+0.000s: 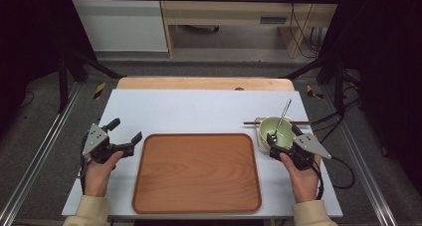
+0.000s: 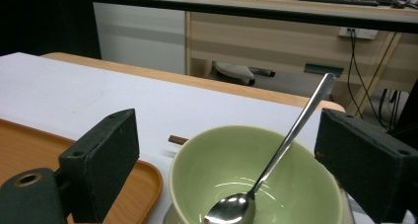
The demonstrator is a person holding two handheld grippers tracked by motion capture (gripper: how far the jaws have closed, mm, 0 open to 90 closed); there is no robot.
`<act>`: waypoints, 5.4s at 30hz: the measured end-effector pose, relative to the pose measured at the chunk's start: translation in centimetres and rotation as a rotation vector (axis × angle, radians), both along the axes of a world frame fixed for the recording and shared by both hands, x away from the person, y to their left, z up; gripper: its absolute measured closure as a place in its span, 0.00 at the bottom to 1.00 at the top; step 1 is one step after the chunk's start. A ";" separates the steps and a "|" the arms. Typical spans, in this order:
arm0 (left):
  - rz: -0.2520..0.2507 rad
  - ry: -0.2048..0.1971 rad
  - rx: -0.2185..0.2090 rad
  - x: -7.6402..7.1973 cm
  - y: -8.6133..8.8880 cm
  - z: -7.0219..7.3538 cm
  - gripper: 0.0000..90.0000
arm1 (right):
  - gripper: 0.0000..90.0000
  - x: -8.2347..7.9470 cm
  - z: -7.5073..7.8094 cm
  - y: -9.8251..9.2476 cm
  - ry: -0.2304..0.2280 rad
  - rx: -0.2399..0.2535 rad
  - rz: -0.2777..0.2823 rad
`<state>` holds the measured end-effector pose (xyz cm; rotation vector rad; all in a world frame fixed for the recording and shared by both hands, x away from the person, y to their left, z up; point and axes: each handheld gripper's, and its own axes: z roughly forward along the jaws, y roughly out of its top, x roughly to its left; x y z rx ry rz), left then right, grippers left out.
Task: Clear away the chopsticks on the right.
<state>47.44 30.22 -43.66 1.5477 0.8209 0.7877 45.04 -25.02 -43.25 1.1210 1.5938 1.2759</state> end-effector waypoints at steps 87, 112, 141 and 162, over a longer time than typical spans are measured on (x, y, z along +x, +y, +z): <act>0.104 -0.015 0.052 -2.9 0.7 -0.6 0.07 | 1.00 12.8 -1.4 -9.9 0.620 -0.394 0.064; 0.107 -0.020 0.050 -2.9 0.8 -0.5 0.07 | 0.98 10.8 -0.9 -10.3 0.619 -0.340 0.110; 0.101 -0.014 0.046 -3.0 1.1 -0.5 0.07 | 0.77 8.8 0.6 -12.9 0.630 -0.424 0.181; 0.096 -0.009 0.062 -2.9 0.9 -0.6 0.07 | 0.86 9.5 -0.5 -12.0 0.649 -0.461 0.216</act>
